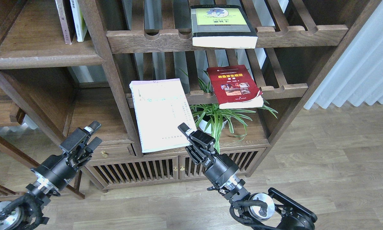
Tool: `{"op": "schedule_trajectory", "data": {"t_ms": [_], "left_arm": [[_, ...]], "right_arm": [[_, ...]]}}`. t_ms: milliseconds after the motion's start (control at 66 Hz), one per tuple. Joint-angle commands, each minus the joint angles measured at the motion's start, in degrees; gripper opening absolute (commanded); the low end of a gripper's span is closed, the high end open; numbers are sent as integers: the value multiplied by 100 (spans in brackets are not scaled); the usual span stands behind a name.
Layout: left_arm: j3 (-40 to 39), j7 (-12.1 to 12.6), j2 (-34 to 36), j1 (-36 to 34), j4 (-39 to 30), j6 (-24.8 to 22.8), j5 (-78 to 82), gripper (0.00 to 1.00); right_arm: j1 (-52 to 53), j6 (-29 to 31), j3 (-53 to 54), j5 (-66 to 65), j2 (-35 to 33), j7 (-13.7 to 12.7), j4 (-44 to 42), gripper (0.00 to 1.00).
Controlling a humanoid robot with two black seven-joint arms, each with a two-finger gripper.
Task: Organize books on shelf
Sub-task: 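Lower the white book and bring the left gripper under it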
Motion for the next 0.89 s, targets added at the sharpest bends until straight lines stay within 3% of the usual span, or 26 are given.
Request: {"op": "schedule_trajectory", "data": {"t_ms": [0, 576, 879], "left_arm": [[-6, 44, 2, -27, 1, 0, -15, 98], [310, 36, -77, -167, -8, 0, -147, 98], [627, 36, -262, -299, -8, 0, -138, 98]], "right_arm": [[-60, 7, -11, -134, 13, -21, -14, 5], [-456, 74, -20, -565, 57, -434, -84, 5], [-438, 74, -20, -679, 127, -460, -216, 5]]}}
